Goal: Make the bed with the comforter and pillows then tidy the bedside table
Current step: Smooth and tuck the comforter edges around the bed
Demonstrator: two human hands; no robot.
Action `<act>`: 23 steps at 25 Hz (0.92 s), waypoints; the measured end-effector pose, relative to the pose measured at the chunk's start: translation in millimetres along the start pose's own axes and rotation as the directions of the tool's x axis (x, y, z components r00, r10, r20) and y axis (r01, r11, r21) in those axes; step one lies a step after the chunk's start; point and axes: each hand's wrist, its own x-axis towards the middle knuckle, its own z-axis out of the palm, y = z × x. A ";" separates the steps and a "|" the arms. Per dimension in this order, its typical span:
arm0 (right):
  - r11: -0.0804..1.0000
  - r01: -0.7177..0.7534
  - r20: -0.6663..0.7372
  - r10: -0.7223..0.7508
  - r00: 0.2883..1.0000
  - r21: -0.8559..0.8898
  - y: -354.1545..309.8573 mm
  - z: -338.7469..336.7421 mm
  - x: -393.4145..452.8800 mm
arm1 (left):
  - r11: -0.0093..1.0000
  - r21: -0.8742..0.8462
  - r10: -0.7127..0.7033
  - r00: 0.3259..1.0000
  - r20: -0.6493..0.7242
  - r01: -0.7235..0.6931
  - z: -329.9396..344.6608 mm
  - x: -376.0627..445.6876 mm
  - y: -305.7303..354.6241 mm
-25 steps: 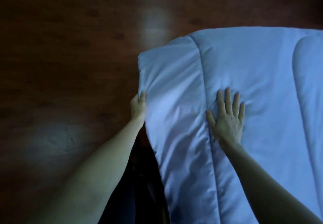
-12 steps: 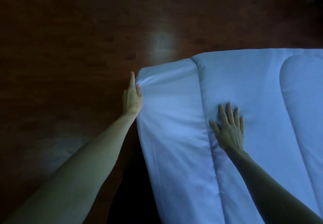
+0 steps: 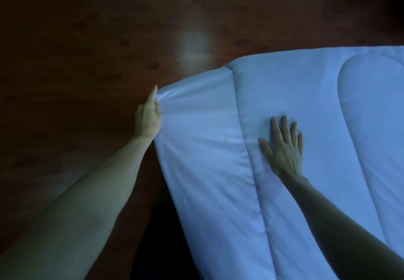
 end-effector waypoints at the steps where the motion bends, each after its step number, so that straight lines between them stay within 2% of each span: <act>1: 1.000 -0.027 -0.013 0.027 1.000 0.013 3.1 -0.6 0.9 | 1.000 0.024 -0.017 1.000 0.023 0.016 4.7 0.2 -1.7; 7: 0.995 -0.101 -0.071 0.101 0.992 0.006 21.9 8.0 -4.1 | 0.989 0.140 -0.077 0.975 0.206 0.049 40.3 -0.3 -11.4; 8: 0.995 -0.099 -0.075 0.099 0.992 -0.001 21.7 11.0 -6.3 | 0.987 0.137 -0.117 0.958 0.262 0.083 46.2 -1.6 -12.0; 11: 0.997 -0.042 -0.090 0.036 0.995 -0.060 16.7 21.2 -21.2 | 0.946 0.193 -0.319 0.851 0.418 0.260 63.4 -9.3 -8.9; 12: 0.996 -0.010 -0.089 0.002 0.996 -0.094 14.1 25.5 -28.5 | 0.941 0.231 -0.328 0.842 0.428 0.249 68.7 -13.3 -4.5; 13: 0.991 0.024 -0.082 -0.035 0.996 -0.130 12.2 29.6 -36.5 | 0.953 0.253 -0.263 0.865 0.427 0.165 75.2 -19.4 3.8; 14: 0.985 0.063 -0.069 -0.075 0.995 -0.163 10.7 33.9 -45.4 | 0.966 0.256 -0.137 0.891 0.433 0.024 82.5 -27.1 16.0; 15: 0.977 0.107 -0.054 -0.119 0.991 -0.187 9.3 38.1 -55.0 | 0.962 0.235 0.017 0.887 0.461 -0.140 89.8 -36.2 31.7; 17: 0.950 0.229 -0.019 -0.238 0.971 -0.212 7.4 44.3 -75.7 | 0.901 0.151 0.272 0.802 0.531 -0.406 102.0 -56.8 70.2; 19: 0.920 0.352 -0.002 -0.358 0.934 -0.172 9.3 44.1 -93.0 | 0.815 0.095 0.435 0.712 0.552 -0.571 109.4 -73.5 107.9; 20: 0.925 0.357 -0.030 -0.364 0.931 -0.130 13.7 40.5 -98.2 | 0.764 0.079 0.500 0.665 0.554 -0.641 112.2 -78.6 123.1; 21: 0.951 0.296 -0.079 -0.303 0.950 -0.085 21.7 34.2 -102.0 | 0.700 0.074 0.563 0.611 0.557 -0.711 114.8 -83.6 137.6; 23: 1.000 0.023 -0.174 -0.022 0.984 0.005 46.7 20.7 -106.7 | 0.570 0.070 0.645 0.498 0.579 -0.819 122.5 -91.7 158.7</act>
